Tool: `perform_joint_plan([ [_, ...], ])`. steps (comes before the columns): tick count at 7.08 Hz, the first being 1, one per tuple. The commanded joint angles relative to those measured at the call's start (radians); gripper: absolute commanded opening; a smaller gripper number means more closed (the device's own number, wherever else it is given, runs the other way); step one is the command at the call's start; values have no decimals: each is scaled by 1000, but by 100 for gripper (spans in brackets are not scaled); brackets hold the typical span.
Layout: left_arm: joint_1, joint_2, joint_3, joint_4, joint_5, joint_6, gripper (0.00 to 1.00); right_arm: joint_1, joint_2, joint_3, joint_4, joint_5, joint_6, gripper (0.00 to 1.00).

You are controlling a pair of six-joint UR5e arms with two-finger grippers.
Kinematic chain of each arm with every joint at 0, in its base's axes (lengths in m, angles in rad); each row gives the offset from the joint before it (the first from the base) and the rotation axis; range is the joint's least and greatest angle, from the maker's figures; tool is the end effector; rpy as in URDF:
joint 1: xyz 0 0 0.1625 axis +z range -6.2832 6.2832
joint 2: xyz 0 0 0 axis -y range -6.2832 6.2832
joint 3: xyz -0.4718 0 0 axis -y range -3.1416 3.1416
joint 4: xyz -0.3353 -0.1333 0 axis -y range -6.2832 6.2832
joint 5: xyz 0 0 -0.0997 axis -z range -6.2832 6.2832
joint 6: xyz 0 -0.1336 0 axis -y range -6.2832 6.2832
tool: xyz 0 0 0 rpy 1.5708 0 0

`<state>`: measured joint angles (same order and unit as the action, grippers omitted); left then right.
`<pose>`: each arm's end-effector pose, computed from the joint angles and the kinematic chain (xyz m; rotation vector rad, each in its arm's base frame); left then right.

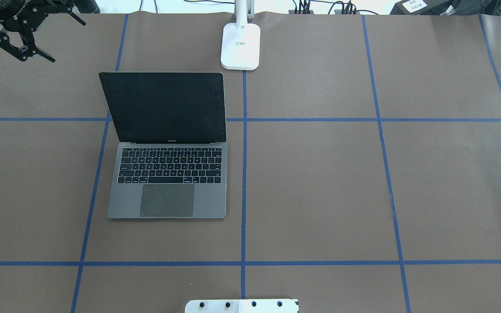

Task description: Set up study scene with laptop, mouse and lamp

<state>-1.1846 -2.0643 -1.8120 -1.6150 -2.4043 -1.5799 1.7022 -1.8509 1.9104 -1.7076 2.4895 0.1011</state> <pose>0.1965 -0.5746 0.3471 -0.2568 1.0706 -0.7510 0.0658 -0.2913 0.6845 -0.0580 -0.9218 0.2513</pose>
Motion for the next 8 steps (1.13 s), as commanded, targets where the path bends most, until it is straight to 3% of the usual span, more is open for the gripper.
perform_joint_plan([
  [1,-9,51,-4,0,4,255,100,-9,-10,-19,0,85,-6,99],
  [2,-19,115,-13,0,14,376,100,-10,-45,-27,3,185,-9,99],
  [4,-23,186,-15,-5,14,533,100,-85,-39,-19,0,172,-6,99],
  [5,-23,197,-23,-6,16,552,100,-196,-33,-17,2,70,-7,99],
  [6,-26,199,-27,-8,19,557,100,-241,-36,-17,2,34,-35,99],
  [7,-23,207,-27,-9,66,570,100,-263,-63,-27,0,-33,-132,99],
  [8,-21,229,-29,-9,88,654,100,-263,-115,-40,-3,-55,-382,99],
])
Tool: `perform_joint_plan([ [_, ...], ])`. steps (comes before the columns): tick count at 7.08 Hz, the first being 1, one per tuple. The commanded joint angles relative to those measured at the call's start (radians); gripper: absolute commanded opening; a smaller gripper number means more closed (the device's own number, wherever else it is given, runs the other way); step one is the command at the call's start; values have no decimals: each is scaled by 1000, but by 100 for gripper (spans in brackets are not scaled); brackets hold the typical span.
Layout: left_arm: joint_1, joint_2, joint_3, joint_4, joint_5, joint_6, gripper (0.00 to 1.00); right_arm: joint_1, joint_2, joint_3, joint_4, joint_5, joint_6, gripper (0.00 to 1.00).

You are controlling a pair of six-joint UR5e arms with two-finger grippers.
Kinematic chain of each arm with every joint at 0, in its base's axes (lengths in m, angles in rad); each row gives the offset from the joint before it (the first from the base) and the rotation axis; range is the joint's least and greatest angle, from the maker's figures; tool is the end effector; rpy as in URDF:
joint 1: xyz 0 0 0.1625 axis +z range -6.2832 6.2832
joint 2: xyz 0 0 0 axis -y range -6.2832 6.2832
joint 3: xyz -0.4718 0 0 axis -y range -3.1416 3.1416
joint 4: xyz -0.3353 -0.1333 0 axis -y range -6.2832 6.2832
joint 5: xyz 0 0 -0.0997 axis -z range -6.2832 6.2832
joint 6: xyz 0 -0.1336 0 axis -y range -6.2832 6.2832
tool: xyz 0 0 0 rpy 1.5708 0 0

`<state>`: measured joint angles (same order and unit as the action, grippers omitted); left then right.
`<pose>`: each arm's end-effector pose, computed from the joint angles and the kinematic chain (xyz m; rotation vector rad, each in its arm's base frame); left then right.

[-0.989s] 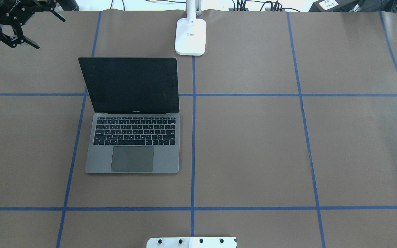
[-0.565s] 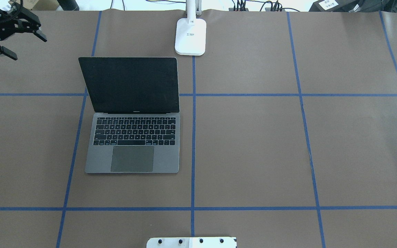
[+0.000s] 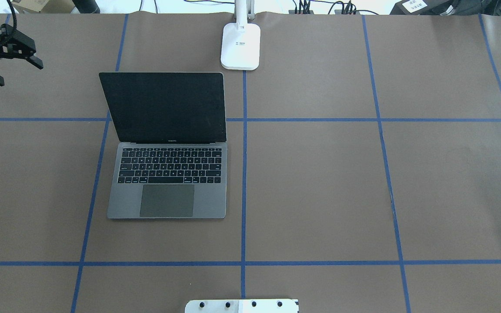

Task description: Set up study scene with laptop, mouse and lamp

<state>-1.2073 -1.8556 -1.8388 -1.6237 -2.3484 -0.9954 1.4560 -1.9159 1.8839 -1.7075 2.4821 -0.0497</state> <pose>0.1600 -0.5320 0.4607 -0.0264 0.9498 -0.3487 -0.0023 -0.2615 0.7146 -0.1863 -0.9035 -0.0758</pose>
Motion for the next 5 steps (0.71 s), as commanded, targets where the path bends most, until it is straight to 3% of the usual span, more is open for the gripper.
perform_joint_plan([
  [1,0,60,-8,1,34,180,100,-16,-73,-43,-11,-35,-444,99],
  [5,8,88,-26,-1,32,216,100,-16,-58,-213,-29,39,-611,99],
])
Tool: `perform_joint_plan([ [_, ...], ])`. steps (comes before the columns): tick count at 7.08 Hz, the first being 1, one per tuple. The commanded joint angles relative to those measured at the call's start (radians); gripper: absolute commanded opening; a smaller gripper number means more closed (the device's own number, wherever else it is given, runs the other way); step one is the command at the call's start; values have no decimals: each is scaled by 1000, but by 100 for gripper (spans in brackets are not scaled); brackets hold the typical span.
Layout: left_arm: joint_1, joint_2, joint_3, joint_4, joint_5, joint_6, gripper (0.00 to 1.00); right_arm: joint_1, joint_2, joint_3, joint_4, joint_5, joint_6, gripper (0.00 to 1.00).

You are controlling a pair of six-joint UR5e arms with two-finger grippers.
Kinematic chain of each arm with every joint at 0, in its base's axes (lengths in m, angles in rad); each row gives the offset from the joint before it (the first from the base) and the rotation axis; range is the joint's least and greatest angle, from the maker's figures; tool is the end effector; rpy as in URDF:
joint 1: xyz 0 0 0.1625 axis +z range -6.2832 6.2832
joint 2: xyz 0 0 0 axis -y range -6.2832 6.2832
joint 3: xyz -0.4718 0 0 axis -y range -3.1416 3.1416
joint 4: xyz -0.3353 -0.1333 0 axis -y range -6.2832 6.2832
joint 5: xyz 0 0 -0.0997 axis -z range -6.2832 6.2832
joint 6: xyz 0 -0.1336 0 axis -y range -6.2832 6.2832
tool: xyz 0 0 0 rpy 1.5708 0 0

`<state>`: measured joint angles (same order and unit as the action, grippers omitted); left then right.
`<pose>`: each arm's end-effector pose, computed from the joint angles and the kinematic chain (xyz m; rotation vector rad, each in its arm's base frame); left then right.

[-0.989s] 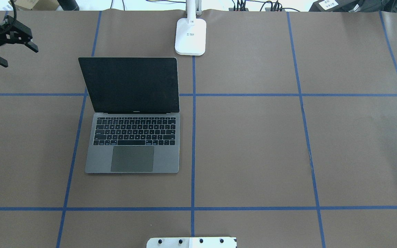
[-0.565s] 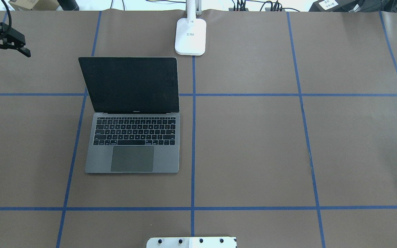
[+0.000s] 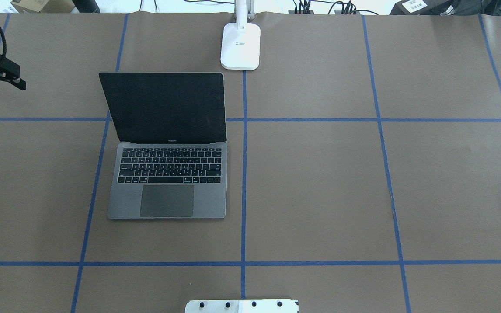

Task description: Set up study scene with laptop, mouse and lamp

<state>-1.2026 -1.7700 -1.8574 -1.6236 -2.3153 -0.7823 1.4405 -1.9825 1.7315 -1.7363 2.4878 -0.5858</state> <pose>0.1494 -0.5060 0.5016 0.0356 0.8882 -0.1861 0.0018 -0.1962 0.7928 -0.1742 -0.9755 -0.4665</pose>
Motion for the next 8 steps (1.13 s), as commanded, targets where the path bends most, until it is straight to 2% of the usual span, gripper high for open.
perform_joint_plan([
  [1,5,7,-12,-1,0,3,100,-2,20,-81,-2,34,-150,99],
  [2,5,7,-14,-1,0,3,100,-9,39,-98,-2,26,-182,99],
  [4,6,7,-17,-1,0,5,100,-47,146,-221,-3,22,-276,99],
  [8,6,9,-54,1,11,3,100,-75,137,-296,-3,23,-316,99],
])
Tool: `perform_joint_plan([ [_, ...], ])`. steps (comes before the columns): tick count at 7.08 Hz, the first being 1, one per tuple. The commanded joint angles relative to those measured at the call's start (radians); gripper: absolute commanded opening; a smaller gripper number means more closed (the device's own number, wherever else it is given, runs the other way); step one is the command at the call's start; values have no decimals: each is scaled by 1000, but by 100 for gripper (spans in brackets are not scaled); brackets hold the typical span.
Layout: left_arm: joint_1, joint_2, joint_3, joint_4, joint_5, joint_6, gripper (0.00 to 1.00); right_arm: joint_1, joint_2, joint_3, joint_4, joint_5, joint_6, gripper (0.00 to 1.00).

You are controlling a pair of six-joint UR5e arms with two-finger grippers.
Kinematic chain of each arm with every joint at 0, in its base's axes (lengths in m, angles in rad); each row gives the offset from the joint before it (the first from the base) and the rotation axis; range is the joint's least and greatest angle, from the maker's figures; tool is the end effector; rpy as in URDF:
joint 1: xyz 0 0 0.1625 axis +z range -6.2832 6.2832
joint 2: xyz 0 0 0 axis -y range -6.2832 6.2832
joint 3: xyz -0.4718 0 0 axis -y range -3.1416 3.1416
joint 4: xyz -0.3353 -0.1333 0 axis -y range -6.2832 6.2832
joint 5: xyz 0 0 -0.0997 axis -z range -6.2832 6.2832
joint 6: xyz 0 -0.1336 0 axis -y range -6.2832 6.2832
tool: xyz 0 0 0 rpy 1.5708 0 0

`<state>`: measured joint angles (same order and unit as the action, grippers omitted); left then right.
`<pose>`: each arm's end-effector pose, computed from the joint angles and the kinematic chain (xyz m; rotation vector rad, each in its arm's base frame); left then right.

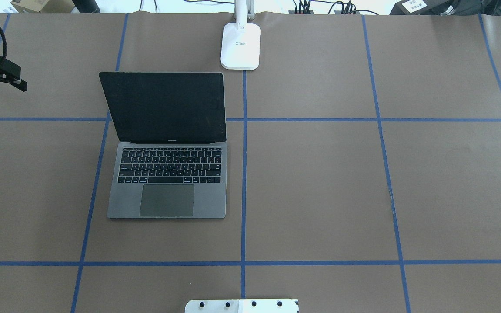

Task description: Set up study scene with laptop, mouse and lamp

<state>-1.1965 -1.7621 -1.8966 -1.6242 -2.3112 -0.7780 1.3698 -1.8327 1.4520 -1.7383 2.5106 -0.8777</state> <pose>0.1493 -0.4982 0.4891 0.0639 0.8993 -0.1649 -0.0216 -0.2335 0.8620 -0.1780 -1.0540 -0.7201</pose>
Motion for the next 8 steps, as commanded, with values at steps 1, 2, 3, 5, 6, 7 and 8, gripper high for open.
perform_joint_plan([
  [1,0,1,-15,1,7,-1,100,-6,-25,-19,-1,0,-33,99],
  [2,0,1,-16,1,7,-1,100,-8,-39,-21,-1,0,-38,99],
  [3,0,1,-16,1,9,-1,100,-11,-52,-19,-1,5,-40,99],
  [5,0,1,-30,3,24,-1,100,-24,-54,-24,-1,11,-38,98],
  [6,2,1,-32,3,33,-1,100,-32,-54,-24,-1,11,-38,98],
  [7,0,0,-32,1,33,-1,100,-38,-54,-24,0,11,-38,98],
  [8,2,0,-47,4,33,-3,100,-44,-51,-24,0,11,-37,98],
])
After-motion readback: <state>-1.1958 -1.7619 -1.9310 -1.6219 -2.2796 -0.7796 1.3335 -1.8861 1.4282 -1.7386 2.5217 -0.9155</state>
